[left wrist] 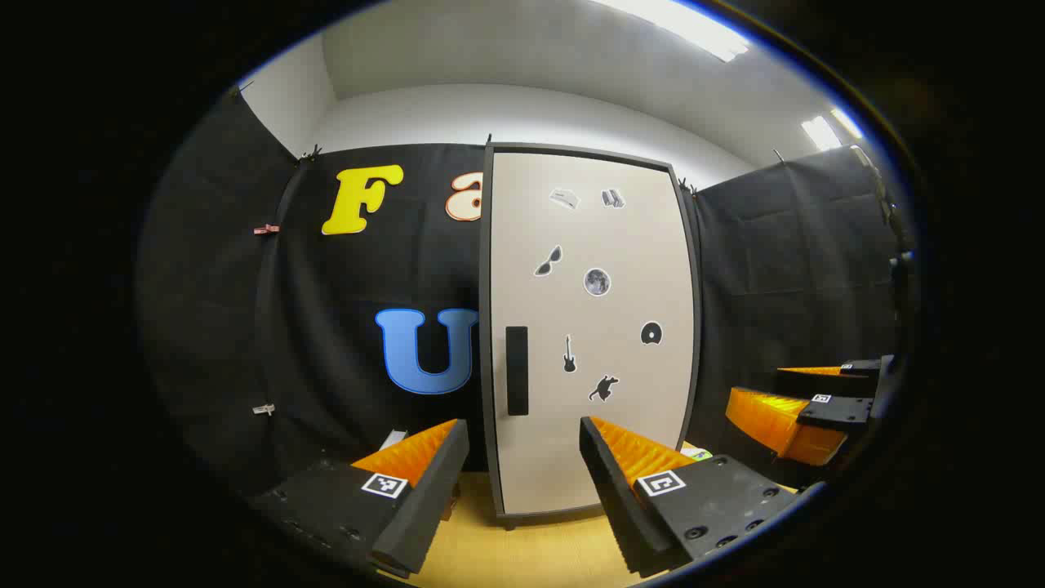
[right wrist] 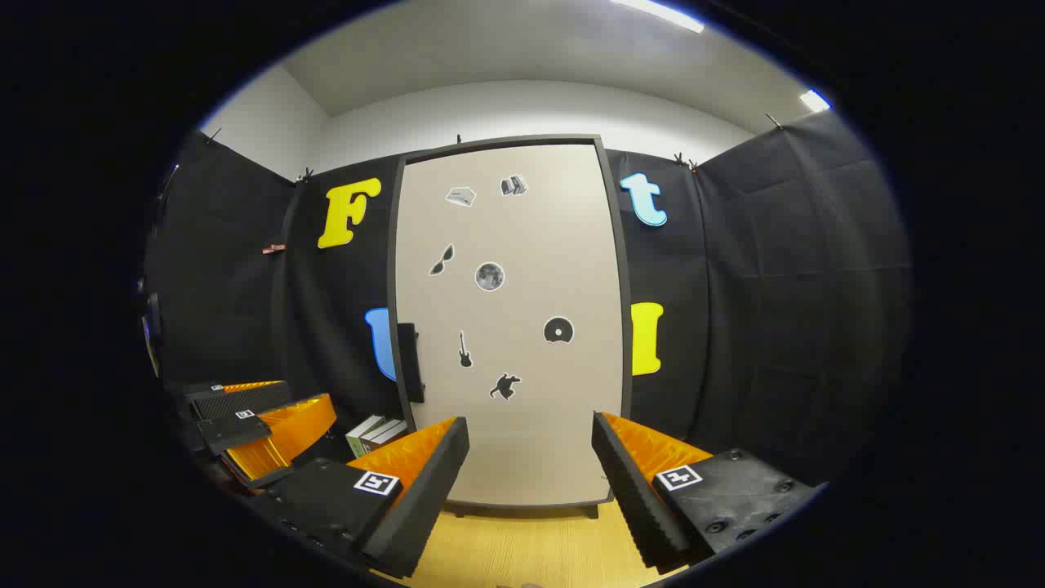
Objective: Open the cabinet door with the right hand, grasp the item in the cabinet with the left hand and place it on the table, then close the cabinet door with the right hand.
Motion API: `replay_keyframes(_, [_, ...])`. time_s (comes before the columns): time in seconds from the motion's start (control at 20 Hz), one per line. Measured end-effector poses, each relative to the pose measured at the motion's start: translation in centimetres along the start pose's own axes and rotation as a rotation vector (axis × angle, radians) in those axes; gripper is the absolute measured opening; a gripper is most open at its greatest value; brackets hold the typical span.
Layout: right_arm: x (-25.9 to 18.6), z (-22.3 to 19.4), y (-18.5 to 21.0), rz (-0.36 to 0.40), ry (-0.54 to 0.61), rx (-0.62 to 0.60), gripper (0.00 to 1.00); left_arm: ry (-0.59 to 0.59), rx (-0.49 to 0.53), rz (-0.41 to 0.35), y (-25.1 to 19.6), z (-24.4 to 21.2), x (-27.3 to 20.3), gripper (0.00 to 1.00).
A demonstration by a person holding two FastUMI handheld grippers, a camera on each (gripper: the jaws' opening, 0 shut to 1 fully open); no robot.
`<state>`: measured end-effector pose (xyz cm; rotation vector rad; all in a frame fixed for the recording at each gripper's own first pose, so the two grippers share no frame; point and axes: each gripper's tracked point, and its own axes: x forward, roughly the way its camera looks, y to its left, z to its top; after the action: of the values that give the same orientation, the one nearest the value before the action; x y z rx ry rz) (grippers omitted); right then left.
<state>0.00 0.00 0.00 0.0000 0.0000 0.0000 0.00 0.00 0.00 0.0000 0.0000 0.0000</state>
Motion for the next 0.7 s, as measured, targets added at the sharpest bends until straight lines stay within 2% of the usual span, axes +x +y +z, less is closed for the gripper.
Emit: replay_keyframes(0.7, [-0.36, -0.10, -0.13, -0.021, 0.012, -0.008, 0.98, -0.016, -0.008, 0.003, 0.66, 0.16, -0.42, 0.86])
